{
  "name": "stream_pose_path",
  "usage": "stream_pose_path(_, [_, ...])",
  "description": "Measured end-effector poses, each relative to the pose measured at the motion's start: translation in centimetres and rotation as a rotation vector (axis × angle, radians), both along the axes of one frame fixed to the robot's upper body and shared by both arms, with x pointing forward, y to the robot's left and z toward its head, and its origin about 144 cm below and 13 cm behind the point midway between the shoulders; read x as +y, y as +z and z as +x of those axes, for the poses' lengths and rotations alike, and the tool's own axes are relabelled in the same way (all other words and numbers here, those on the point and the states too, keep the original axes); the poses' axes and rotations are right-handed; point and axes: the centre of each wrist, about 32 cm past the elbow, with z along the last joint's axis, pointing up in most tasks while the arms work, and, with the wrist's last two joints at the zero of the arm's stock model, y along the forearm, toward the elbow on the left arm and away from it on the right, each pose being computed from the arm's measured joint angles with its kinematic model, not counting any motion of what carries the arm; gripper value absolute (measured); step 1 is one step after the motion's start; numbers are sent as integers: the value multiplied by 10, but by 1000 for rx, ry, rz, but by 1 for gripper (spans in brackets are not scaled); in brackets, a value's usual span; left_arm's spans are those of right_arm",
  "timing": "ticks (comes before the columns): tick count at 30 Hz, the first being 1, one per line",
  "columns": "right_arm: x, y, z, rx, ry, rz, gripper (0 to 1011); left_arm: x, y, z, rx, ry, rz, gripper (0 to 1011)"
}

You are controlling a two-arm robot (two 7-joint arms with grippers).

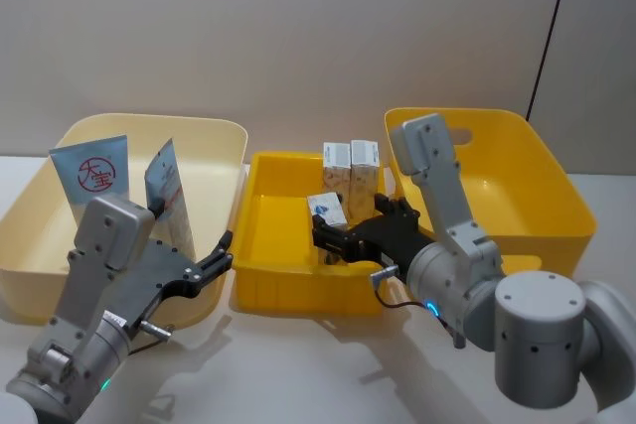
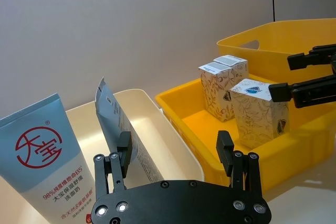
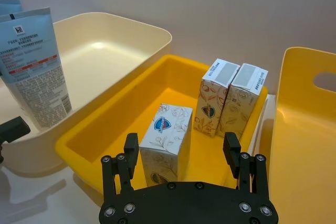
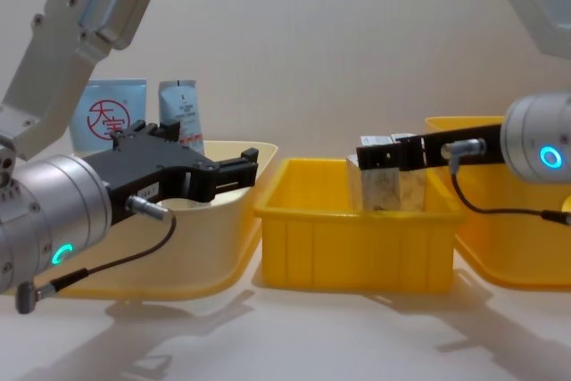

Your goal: Bimanual collaborative sorting of washing and personal care products

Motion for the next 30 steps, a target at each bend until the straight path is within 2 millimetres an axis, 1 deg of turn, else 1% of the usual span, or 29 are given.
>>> stream_pose_path(9, [4, 2, 8, 13, 17, 7, 1006, 0, 0, 0, 0, 0, 0, 1003])
stream_pose_path(19, [11, 1, 18, 24, 17, -51, 1006, 0, 0, 0, 0, 0, 0, 1003])
stream_pose_path(30, [26, -1, 29, 49, 17, -94, 1006, 0, 0, 0, 0, 0, 0, 1003])
